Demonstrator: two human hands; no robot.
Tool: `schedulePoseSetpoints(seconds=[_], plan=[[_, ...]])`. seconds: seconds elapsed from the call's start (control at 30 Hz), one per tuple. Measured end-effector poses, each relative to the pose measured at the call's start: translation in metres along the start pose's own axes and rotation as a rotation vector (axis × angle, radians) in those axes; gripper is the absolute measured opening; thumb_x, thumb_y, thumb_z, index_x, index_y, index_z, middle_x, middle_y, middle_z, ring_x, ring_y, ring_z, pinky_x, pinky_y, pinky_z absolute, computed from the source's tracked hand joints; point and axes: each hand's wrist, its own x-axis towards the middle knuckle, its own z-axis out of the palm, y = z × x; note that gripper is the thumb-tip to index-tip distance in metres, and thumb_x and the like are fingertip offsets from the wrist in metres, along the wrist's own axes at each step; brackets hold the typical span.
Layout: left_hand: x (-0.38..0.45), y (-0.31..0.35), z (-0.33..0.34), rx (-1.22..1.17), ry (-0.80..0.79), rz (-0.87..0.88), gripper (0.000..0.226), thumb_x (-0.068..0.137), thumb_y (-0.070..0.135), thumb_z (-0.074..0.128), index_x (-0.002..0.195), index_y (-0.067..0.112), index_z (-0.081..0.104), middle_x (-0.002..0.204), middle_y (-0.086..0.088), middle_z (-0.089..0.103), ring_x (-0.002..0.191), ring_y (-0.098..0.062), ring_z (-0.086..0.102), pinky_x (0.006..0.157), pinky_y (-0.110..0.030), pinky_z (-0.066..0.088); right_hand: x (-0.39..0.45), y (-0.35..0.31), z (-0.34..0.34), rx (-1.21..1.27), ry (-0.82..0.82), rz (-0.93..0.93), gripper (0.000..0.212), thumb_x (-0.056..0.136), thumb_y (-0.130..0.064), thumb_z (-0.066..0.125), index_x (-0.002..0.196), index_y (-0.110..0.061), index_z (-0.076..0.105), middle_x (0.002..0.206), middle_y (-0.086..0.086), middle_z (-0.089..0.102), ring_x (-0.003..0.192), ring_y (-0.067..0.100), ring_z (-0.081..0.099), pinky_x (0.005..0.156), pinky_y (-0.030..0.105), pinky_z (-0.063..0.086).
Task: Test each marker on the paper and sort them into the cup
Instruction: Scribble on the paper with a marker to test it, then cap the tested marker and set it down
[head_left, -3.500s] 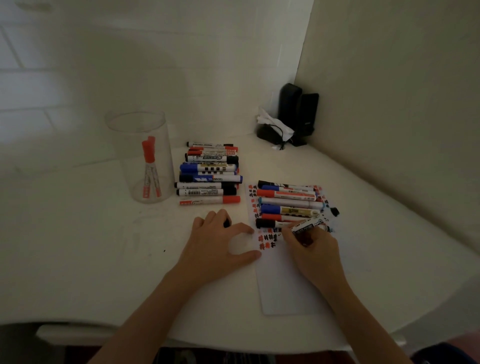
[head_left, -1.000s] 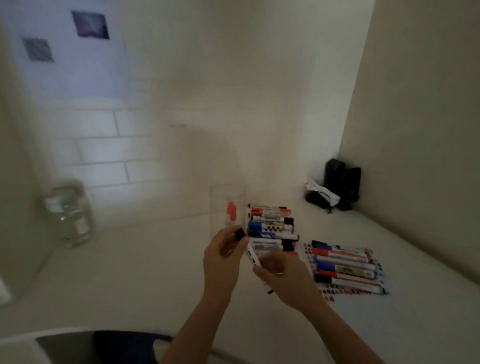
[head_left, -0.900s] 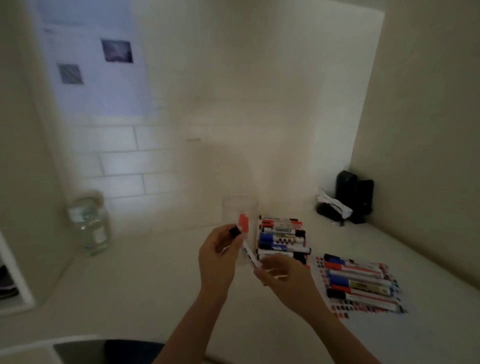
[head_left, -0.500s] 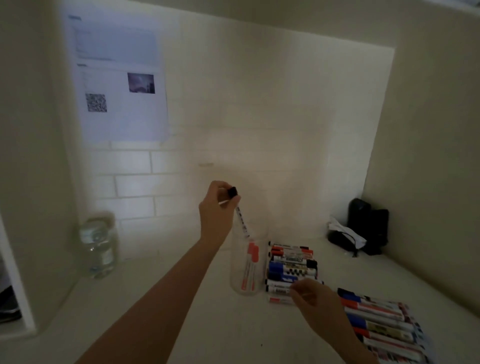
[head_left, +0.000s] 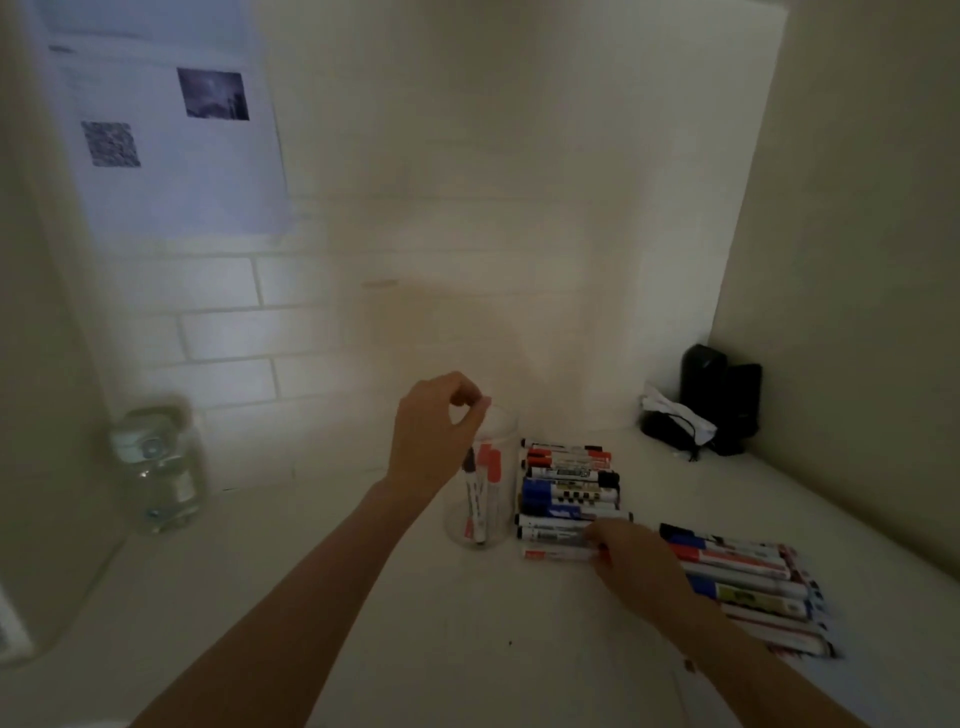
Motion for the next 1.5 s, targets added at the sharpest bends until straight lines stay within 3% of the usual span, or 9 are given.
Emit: schedulePoseSetpoints(seconds=[0.13,0.3,0.43,0.5,0.6,0.8,1.0,1.2,1.5], plan=[[-0.044,0.023,0.007,-0.093,-0.056,0.064,0.009,0.085,0.024,0.066,0.078,0.020,0.061,0.072,0.017,0.056,0.070,-0.001,0.053,0.066,-0.017,0.044,0.008,0.003,0.010,-0.113,-0.035,-0.023,0.028,0.096,-0.035,0.048,0.121,-0.025,0.056,0.122,-0.002,0.060,0.110,0.013,0.055,0.094,0.025,0.044],[-0.113,0.006,0.043,-0.192,-0.233,-0.109,0.010,0.085,0.026,0.065,0.076,0.023,0.060,0.072,0.012,0.061,0.067,-0.007,0.057,0.063,-0.014,0.045,0.002,-0.002,0.012,-0.266,-0.113,-0.034,0.032,0.098,-0.038,0.044,0.124,-0.024,0.056,0.128,0.001,0.052,0.121,0.019,0.043,0.104,0.034,0.032],[-0.138,0.003,0.061,-0.246,-0.258,-0.225,0.013,0.085,0.018,0.070,0.077,0.023,0.061,0.071,0.012,0.062,0.070,-0.005,0.059,0.060,-0.011,0.045,-0.023,-0.002,-0.019,0.274,0.135,0.097,0.013,0.092,-0.034,0.058,0.097,-0.022,0.063,0.079,-0.011,0.065,0.064,0.001,0.057,0.058,0.010,0.042],[-0.142,0.009,0.067,-0.268,-0.274,-0.248,0.009,0.086,0.018,0.069,0.080,0.022,0.063,0.074,0.012,0.062,0.073,-0.003,0.058,0.063,-0.011,0.045,-0.042,0.001,-0.036,0.595,0.232,0.246,0.009,0.090,-0.027,0.062,0.084,-0.021,0.060,0.062,-0.011,0.065,0.048,0.004,0.054,0.045,0.015,0.043],[-0.145,0.024,0.080,-0.304,-0.310,-0.212,0.005,0.091,0.020,0.062,0.095,0.020,0.065,0.088,0.008,0.063,0.081,-0.005,0.057,0.071,-0.012,0.046,-0.070,0.011,-0.044,0.980,0.189,0.456,0.007,0.089,-0.016,0.064,0.086,-0.011,0.066,0.069,0.005,0.070,0.061,0.021,0.060,0.054,0.031,0.050],[-0.150,0.072,0.102,-0.223,-0.643,0.051,0.031,0.100,0.040,0.041,0.122,0.025,0.054,0.114,0.009,0.055,0.100,-0.002,0.047,0.085,-0.010,0.035,-0.097,0.019,-0.035,1.246,0.067,0.478,0.012,0.089,-0.015,0.065,0.091,-0.004,0.069,0.069,0.011,0.064,0.058,0.017,0.052,0.055,0.031,0.043],[-0.152,0.091,0.111,-0.231,-0.751,0.023,0.031,0.104,0.034,0.030,0.114,0.017,0.054,0.099,0.009,0.049,0.084,-0.003,0.044,0.074,-0.007,0.031,-0.101,0.020,-0.034,1.126,0.132,0.376,0.027,0.091,-0.026,0.060,0.080,-0.003,0.068,0.062,0.009,0.062,0.053,0.017,0.055,0.052,0.027,0.047],[-0.149,0.095,0.100,-0.368,-0.834,0.034,0.016,0.103,0.036,0.033,0.100,0.028,0.047,0.078,0.012,0.054,0.059,0.000,0.047,0.058,-0.012,0.037,-0.110,0.024,-0.038,1.181,0.109,0.248,0.021,0.092,-0.026,0.058,0.089,-0.007,0.069,0.067,0.009,0.064,0.059,0.020,0.057,0.058,0.030,0.050],[-0.147,0.102,0.106,-0.444,-0.821,0.029,0.018,0.095,0.036,0.053,0.112,0.030,0.054,0.064,0.020,0.054,0.053,0.001,0.051,0.056,-0.009,0.039,-0.123,0.044,-0.050,1.338,0.060,0.170,0.020,0.086,-0.021,0.059,0.097,-0.005,0.064,0.080,0.016,0.065,0.068,0.020,0.060,0.064,0.027,0.052]])
